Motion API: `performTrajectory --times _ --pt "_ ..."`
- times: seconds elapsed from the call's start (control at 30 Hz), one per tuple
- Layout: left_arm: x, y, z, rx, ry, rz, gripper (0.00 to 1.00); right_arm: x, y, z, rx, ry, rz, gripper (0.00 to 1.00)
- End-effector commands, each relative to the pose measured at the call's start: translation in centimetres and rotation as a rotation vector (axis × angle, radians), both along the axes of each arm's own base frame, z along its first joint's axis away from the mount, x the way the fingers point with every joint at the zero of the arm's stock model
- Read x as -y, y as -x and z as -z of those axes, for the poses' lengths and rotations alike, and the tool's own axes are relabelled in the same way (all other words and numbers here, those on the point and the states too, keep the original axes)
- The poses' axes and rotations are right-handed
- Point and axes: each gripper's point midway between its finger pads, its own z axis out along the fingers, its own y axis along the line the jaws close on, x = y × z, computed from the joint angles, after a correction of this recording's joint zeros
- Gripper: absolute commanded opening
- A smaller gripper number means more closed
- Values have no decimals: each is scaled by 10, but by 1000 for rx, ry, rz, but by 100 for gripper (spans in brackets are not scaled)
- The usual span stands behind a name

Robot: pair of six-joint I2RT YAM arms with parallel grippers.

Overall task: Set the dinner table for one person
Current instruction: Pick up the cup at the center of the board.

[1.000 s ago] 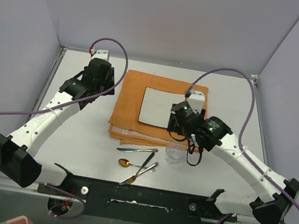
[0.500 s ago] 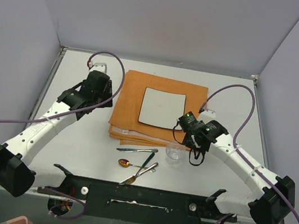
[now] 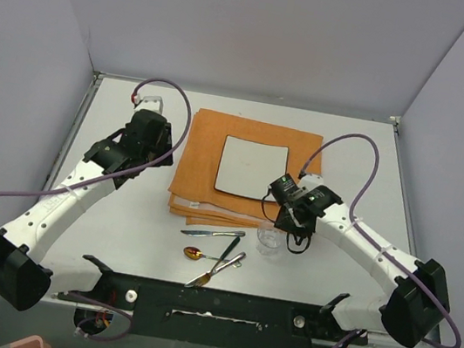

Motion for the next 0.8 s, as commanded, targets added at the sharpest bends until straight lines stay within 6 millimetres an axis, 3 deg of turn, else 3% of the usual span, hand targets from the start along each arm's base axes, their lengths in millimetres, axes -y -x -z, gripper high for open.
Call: performTrajectory --times 0.0,0.37,0.4,0.47,0.57,0.67,0.77 --pt "6 -9 -22 76 48 -8 51 -8 2 7 -26 -10 -54 33" --pt "7 -14 -24 85 50 -11 51 -6 17 36 -124 13 -124 30" --pt "7 -14 -23 84 52 -12 51 -5 18 40 -142 23 -122 25" --pt "8 -15 -25 89 55 -13 51 -6 20 45 -169 32 -138 3" --pt "9 -15 -28 94 59 -13 51 -8 20 47 -185 35 -164 0" --pt "7 -15 -29 98 56 -16 51 -7 13 34 -154 57 -171 0" --pt "5 -12 -30 97 50 -16 51 -6 -7 -4 -22 60 -178 0"
